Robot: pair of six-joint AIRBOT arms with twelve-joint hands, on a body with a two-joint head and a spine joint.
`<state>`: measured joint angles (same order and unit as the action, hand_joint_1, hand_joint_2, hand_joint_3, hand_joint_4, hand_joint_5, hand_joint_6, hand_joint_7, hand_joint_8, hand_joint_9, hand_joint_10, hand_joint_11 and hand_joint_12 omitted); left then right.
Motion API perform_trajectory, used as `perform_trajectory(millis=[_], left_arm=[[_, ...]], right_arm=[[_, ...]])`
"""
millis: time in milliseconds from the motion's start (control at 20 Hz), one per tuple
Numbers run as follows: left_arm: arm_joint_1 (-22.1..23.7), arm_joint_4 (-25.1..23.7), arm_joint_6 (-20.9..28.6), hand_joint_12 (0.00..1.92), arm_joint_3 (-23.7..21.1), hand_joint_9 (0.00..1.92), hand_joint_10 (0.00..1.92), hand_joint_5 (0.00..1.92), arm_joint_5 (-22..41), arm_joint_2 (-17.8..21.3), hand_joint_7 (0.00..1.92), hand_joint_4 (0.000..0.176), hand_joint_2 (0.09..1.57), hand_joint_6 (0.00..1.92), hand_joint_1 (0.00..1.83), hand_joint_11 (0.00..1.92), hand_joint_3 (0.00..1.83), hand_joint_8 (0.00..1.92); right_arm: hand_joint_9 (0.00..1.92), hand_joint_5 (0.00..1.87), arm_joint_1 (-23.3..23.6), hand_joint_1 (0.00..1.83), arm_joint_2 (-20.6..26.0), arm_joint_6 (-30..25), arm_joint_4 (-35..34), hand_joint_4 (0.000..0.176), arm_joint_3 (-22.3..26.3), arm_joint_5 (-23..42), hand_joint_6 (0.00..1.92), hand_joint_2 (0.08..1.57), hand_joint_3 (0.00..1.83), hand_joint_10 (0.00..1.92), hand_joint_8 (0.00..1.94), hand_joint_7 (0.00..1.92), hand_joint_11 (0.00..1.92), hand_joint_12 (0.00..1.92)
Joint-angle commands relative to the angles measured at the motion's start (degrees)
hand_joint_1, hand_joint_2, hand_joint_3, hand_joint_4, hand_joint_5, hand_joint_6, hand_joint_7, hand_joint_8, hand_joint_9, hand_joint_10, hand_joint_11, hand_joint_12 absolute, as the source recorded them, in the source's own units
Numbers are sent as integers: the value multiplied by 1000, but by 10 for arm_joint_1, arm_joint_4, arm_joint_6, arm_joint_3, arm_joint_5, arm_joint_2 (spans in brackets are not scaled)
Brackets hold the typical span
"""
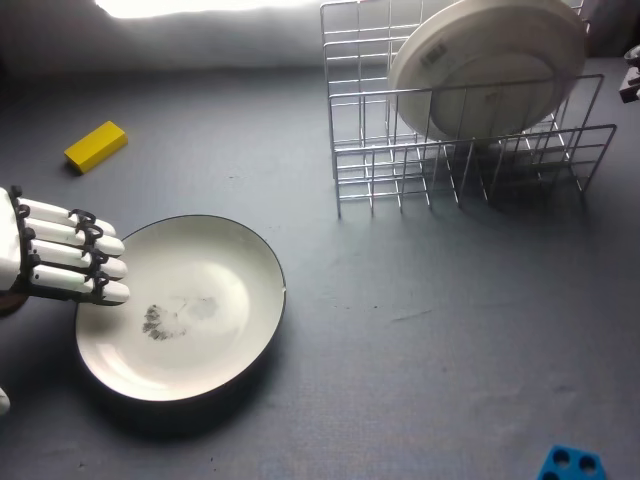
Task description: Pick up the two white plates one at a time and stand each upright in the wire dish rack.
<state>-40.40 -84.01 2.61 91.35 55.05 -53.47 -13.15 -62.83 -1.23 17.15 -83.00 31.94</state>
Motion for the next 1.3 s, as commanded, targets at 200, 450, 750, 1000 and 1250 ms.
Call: perform_trajectory(millis=[200,450,750,1000,1250], left_arm=[[-3,29,-1,0,2,0,0,23,17,0,0,0,980,0,0,0,0,0],[-6,29,5,0,3,0,0,37,17,-1,2,0,990,5,0,0,1,0],[-23,31,25,3,4,2,1,47,20,-6,13,0,976,6,0,8,0,3],[-70,48,36,0,7,0,0,54,22,-16,18,0,987,7,0,0,1,5],[-83,68,38,0,13,0,0,35,30,-19,0,0,976,1,0,0,0,0]], right_arm=[[711,702,-10,1061,21,121,39,0,43,142,2,1048,4,5,3,745,262,1173],[725,711,-36,1113,33,265,70,0,128,173,5,1053,0,7,4,758,277,1176],[730,722,-82,1080,34,423,71,0,204,165,6,1047,0,6,2,763,287,1163],[708,702,-87,1087,-3,479,71,0,226,70,3,1043,0,4,3,743,261,1160],[528,487,-89,1008,-48,542,71,0,226,38,0,1070,0,0,0,541,73,1170]])
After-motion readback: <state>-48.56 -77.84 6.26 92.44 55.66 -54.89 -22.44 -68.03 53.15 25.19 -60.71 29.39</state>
